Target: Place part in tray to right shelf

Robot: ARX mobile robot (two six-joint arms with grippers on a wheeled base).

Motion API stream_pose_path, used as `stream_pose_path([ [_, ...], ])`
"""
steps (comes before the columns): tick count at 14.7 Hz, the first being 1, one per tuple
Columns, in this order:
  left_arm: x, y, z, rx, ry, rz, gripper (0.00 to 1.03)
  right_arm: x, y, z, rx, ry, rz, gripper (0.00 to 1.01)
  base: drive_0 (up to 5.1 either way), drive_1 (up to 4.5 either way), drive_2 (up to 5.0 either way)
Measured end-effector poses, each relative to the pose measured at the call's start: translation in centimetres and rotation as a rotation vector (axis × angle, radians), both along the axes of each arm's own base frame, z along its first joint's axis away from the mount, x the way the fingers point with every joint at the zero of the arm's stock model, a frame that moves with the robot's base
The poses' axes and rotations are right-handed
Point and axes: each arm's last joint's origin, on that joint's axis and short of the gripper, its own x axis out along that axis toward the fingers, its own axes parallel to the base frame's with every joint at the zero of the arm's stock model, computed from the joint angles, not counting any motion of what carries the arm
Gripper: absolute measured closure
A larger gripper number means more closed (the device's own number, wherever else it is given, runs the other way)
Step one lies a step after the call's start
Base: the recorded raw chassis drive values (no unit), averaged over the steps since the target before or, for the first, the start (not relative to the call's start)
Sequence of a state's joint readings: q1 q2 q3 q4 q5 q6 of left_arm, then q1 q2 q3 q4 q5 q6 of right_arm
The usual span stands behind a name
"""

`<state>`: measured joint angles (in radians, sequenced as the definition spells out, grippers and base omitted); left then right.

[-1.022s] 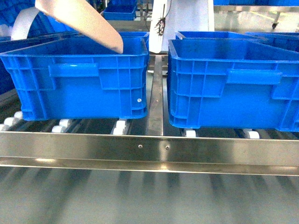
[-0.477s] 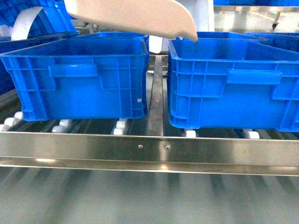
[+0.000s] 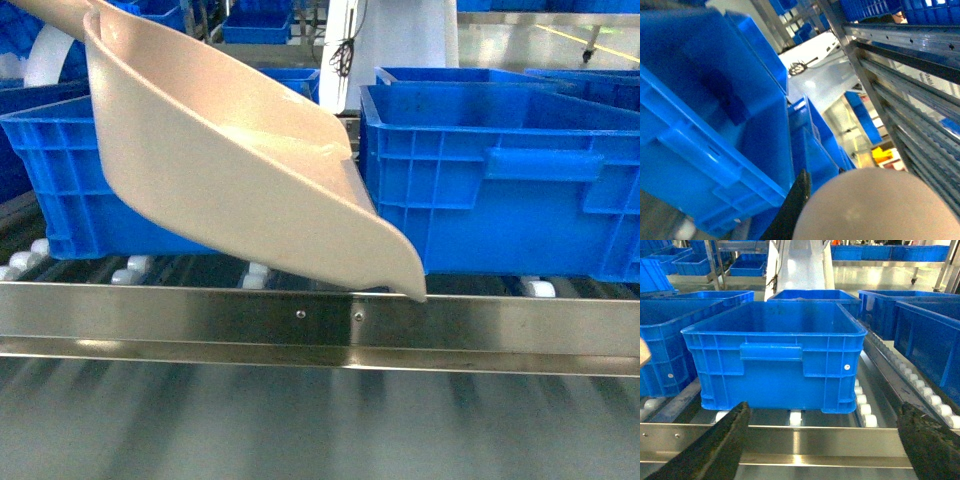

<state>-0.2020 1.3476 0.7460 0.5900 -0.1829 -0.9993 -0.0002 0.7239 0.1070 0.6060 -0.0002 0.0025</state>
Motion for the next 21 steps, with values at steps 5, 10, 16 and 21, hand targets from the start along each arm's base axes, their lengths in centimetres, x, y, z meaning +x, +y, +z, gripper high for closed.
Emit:
stream_pose_path([
  [5,-4.3,2.4,-3.3,0.695,-0.015,0.021,0.91,-1.3,0.0,-0.6,0.0,-0.002,0.0,0.49,0.0,0.0,0.0],
  [10,-8.8,4.1,-7.2,0.965,0.03,0.007,0.91,-2.5,0.0,-1.6,-0.003,-0.006,0.0,1.0,0.0,0.0,0.0],
  [16,-12.9,5.3,-9.2,0.98,0.009,-0.007,0.91,-3.8,0.0,-1.3,0.0,-0.027,0.0,0.99,0.0,0.0,0.0],
  [21,-15.1,5.4,-9.9,0.98,-0.002,0.002,0.91,-4.5,0.0,-1.4,0.0,-0.024,0.0,0.99,0.0,0.0,0.0],
])
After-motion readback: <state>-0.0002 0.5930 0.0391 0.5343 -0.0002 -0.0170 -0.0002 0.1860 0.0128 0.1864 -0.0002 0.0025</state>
